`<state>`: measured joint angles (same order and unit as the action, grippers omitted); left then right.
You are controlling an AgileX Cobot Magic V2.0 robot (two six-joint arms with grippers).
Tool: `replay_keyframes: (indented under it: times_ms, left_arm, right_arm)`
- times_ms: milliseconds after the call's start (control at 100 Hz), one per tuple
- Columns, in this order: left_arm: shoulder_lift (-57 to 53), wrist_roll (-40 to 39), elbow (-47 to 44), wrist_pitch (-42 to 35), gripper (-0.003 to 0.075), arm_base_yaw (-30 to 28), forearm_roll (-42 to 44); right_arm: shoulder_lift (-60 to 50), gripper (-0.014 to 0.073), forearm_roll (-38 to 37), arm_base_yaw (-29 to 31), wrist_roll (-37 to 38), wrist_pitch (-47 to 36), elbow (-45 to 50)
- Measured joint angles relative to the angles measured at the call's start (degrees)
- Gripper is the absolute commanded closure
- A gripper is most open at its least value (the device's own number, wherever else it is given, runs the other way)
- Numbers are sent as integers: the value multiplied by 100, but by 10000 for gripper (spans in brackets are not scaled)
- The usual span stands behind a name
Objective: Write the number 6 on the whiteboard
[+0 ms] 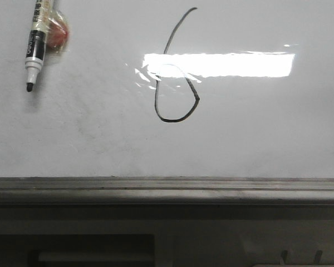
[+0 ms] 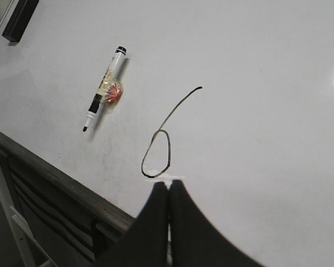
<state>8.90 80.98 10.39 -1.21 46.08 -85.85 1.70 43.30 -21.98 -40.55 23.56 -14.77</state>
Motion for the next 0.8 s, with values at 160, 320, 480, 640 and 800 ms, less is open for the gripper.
replay_keyframes:
  times_ms: [160, 320, 480, 640, 800]
  left_arm:
    - [-458, 3, -54, 77, 740, 0, 22]
    - [-521, 12, -54, 77, 740, 0, -124]
    - [-521, 12, -54, 67, 740, 0, -483]
    - [-521, 12, -54, 67, 740, 0, -537]
    - [-521, 12, -54, 56, 740, 0, -560]
  right_arm:
    - [-231, 658, -9, 0, 0, -243, 353]
    - [-231, 659, 9, 0, -10, -461, 380]
    - [-231, 659, 14, 0, -10, -507, 380]
    - [-231, 659, 14, 0, -10, -507, 380]
    - [-231, 658, 14, 0, -10, -507, 380]
